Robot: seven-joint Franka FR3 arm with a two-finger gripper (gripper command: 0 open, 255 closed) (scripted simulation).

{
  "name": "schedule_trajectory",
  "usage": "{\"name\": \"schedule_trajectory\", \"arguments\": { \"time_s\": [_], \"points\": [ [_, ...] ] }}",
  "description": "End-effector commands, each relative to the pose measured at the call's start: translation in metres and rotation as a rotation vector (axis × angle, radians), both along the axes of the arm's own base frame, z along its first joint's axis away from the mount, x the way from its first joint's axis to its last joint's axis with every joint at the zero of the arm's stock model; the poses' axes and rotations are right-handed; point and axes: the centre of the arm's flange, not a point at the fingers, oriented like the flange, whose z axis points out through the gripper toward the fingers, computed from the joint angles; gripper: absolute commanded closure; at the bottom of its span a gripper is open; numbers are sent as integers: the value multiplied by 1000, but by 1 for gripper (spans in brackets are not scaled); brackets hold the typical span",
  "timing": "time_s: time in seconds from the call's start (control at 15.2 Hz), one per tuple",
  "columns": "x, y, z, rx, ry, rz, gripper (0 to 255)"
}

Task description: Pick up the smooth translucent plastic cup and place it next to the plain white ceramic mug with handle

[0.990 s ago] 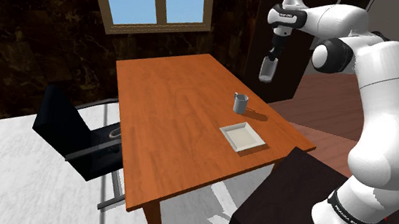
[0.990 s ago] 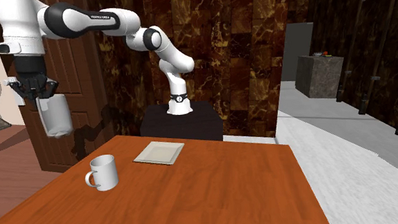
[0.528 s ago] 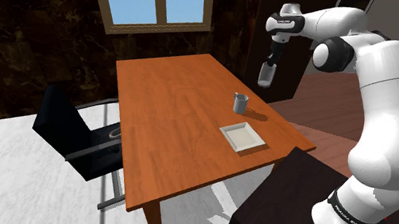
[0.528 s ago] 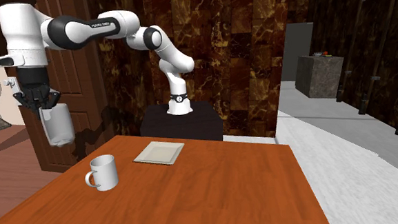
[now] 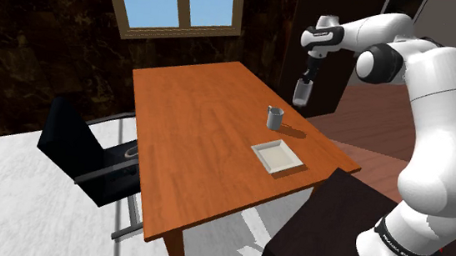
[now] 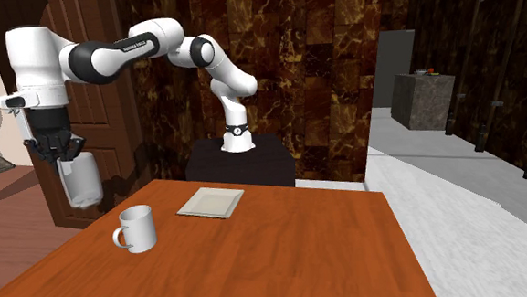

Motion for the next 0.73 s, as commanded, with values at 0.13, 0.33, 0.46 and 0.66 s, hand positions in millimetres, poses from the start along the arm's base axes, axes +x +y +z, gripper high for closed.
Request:
{"name": "schedule_trajectory", "arguments": {
  "time_s": [0.13,0.33,0.46,0.66],
  "points": [
    [0,-1,-20,-1,-1,0,255],
    [0,-1,-36,-1,-1,0,255],
    [0,-1,-47,-1,-1,0,255],
    [0,-1,-63,-1,-1,0,255]
  ]
}}
